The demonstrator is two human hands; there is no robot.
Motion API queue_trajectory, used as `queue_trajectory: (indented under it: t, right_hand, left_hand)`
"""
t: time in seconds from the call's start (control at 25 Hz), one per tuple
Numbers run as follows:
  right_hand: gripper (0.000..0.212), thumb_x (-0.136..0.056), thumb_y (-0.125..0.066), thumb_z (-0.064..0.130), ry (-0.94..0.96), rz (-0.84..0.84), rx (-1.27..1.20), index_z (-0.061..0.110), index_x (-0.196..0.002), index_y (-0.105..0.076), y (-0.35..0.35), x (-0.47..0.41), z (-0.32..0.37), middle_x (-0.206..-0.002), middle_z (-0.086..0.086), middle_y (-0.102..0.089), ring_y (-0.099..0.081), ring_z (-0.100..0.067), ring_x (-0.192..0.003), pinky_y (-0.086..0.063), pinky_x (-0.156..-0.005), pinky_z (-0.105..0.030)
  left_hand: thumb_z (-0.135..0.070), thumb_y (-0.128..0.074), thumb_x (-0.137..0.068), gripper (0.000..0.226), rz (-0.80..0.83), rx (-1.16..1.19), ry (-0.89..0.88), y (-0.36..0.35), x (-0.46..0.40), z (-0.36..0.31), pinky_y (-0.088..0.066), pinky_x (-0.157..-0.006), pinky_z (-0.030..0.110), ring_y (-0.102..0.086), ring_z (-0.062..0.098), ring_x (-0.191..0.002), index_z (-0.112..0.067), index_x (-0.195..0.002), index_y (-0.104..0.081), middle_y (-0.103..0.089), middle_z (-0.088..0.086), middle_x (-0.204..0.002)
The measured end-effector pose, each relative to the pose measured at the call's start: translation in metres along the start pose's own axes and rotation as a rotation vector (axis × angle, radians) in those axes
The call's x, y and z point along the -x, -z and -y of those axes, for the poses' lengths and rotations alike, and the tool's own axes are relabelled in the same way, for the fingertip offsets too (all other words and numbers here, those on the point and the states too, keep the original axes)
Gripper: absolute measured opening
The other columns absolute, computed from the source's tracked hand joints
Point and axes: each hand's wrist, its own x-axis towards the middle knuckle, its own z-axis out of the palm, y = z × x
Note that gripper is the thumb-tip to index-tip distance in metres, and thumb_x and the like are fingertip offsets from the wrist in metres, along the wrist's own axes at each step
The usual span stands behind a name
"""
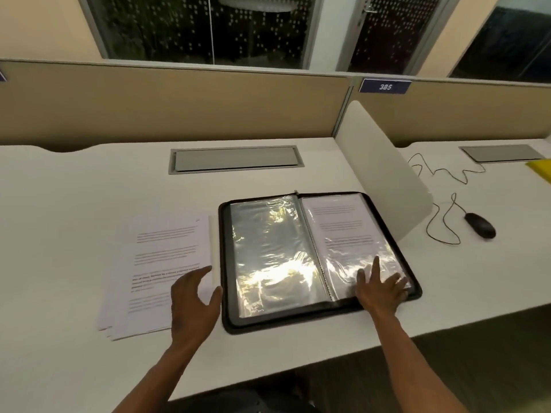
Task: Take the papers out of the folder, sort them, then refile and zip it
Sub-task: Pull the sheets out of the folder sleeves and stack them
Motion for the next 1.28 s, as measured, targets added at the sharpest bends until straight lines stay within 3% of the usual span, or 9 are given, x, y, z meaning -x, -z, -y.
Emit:
queue_trajectory:
  t: [0.12,0.28,0.44,0.6,0.72,0.88,1.04,1.16,1.28]
  right_hand:
    - [0.063,-0.104,-0.02,0.056,0.091,-0.009,0.101,0.032,-0.161,-0.009,-0.007,-0.011,-0.011,-0.167,-0.02,-0.003,0.012,-0.043,-0.152,0.004,-0.121,-0.06]
    - [0.07,-0.101,-0.019,0.058,0.249,-0.191,-0.116,0.018,-0.158,-0.028,-0.008,0.006,0.007,-0.165,-0.005,-0.024,0.009,-0.037,-0.153,0.005,-0.123,-0.056]
    - [0.064,-0.103,-0.035,0.054,0.664,-0.285,-0.253,0.019,-0.157,-0.03,-0.021,0.049,0.039,-0.164,0.001,-0.027,-0.003,-0.028,-0.156,-0.014,-0.124,-0.053]
    - [0.058,-0.105,-0.039,0.046,1.043,-0.046,-0.155,0.028,-0.159,-0.025,-0.027,0.082,0.059,-0.168,0.008,-0.013,-0.005,-0.018,-0.156,-0.021,-0.124,-0.043]
    - [0.047,-0.104,-0.044,0.044,1.116,0.13,-0.303,0.033,-0.15,-0.04,-0.014,0.083,0.057,-0.165,0.014,-0.022,-0.024,-0.008,-0.151,-0.028,-0.121,-0.03]
    - [0.037,-0.1,-0.055,0.036,0.805,-0.098,-0.646,0.026,-0.136,-0.054,0.002,0.046,0.028,-0.146,0.007,-0.053,-0.047,-0.008,-0.136,-0.045,-0.109,-0.04]
    - [0.063,-0.1,-0.053,0.043,0.222,-0.136,-0.273,0.019,-0.154,-0.032,0.012,-0.021,-0.024,-0.163,-0.017,-0.025,-0.019,-0.032,-0.151,-0.019,-0.124,-0.048]
    - [0.071,-0.096,-0.058,0.045,0.205,-0.132,-0.173,0.015,-0.155,-0.031,0.013,-0.042,-0.049,-0.161,-0.02,-0.025,-0.022,-0.036,-0.149,-0.02,-0.123,-0.05]
    - [0.069,-0.087,-0.072,0.042,0.267,-0.23,-0.189,0.015,-0.145,-0.047,0.016,-0.044,-0.05,-0.147,-0.013,-0.051,-0.039,-0.034,-0.14,-0.031,-0.116,-0.054]
  left_hand:
    - [-0.018,-0.078,-0.084,0.05,0.087,0.028,-0.066,-0.036,0.005,-0.032,-0.034,-0.105,0.031,-0.047,0.018,-0.126,-0.026,-0.13,-0.059,-0.054,-0.01,-0.129]
    - [-0.025,-0.077,-0.086,0.045,0.171,0.111,-0.113,-0.074,0.002,-0.07,-0.043,-0.102,0.031,-0.051,0.006,-0.12,-0.034,-0.127,-0.061,-0.054,-0.026,-0.124]
    - [-0.047,-0.074,-0.084,0.044,0.266,0.23,-0.054,-0.104,-0.012,-0.116,-0.055,-0.085,0.026,-0.061,0.0,-0.104,-0.036,-0.125,-0.061,-0.065,-0.016,-0.119]
    - [-0.061,-0.07,-0.079,0.066,0.317,0.319,0.152,-0.12,-0.032,-0.147,-0.048,-0.07,0.02,-0.061,0.004,-0.096,-0.038,-0.137,-0.049,-0.059,-0.011,-0.117]
    - [-0.027,-0.076,-0.088,0.063,0.147,0.331,0.244,-0.122,-0.038,-0.135,-0.051,-0.065,0.024,-0.06,0.007,-0.089,-0.036,-0.14,-0.043,-0.06,0.0,-0.118]
    - [0.006,-0.069,-0.083,0.082,0.062,0.343,0.382,-0.112,-0.041,-0.096,-0.061,-0.062,0.04,-0.067,0.026,-0.084,-0.039,-0.143,-0.037,-0.061,0.005,-0.115]
    - [0.002,-0.067,-0.083,0.074,0.026,0.266,0.398,-0.103,-0.036,-0.067,-0.061,-0.071,0.048,-0.068,0.028,-0.093,-0.044,-0.137,-0.044,-0.061,0.002,-0.12]
    - [0.008,-0.057,-0.083,0.062,-0.028,0.2,0.344,-0.1,-0.03,-0.064,-0.053,-0.061,0.021,-0.063,0.019,-0.086,-0.029,-0.132,-0.054,-0.064,0.003,-0.109]
    - [0.012,-0.059,-0.073,0.068,-0.108,0.096,0.223,-0.102,-0.031,-0.069,-0.049,-0.06,0.02,-0.064,0.024,-0.085,-0.034,-0.123,-0.06,-0.062,0.012,-0.119]
